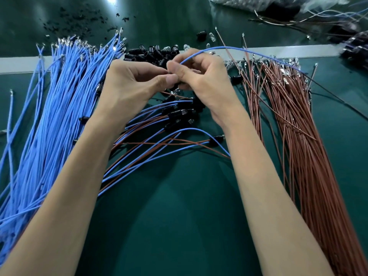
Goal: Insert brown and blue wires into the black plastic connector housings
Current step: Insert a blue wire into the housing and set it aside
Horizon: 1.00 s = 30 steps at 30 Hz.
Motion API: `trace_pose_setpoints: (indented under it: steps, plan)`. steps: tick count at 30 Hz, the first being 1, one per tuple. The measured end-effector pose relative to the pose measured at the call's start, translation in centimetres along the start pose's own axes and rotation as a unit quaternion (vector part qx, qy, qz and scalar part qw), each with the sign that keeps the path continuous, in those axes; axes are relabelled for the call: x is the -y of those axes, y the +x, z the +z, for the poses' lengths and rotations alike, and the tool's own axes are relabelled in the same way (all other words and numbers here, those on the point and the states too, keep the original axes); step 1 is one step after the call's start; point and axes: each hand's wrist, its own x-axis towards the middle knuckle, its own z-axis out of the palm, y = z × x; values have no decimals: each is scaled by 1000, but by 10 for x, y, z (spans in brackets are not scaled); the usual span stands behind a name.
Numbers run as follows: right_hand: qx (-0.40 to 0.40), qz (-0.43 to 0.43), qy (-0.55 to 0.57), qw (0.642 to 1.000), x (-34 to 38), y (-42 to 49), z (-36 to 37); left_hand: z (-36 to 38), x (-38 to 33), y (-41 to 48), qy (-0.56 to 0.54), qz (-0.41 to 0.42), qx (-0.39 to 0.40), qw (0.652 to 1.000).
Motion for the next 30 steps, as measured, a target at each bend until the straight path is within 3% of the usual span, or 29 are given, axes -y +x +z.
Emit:
trace_pose_setpoints:
  steps: [4,8,11,15,17,22,24,27,30]
  plan:
    - [-61,41,85,994,3,4,-2,-2,2,1,32,-9,-28,999]
    - [-44,-25,-48,998,0,4,0,3,-2,0,48,-4,-27,998]
    - [-41,-36,-88,995,0,4,1,4,-4,0,61,-5,-27,998]
    - [-115,12,35,993,9,4,0,3,-5,-2,64,-15,-36,997]
    - [-131,21,37,990,12,5,0,3,-6,-2,61,-17,-34,997]
    - [-8,44,-87,995,7,4,6,8,-6,-1,69,-13,-25,997]
    - [2,65,-86,994,6,4,5,8,-4,-1,83,-21,-23,996]
    - [-63,69,8,996,8,2,0,5,-1,0,85,-40,-23,995]
    - [-101,56,-1,993,9,3,-2,3,-1,1,73,-39,-21,996]
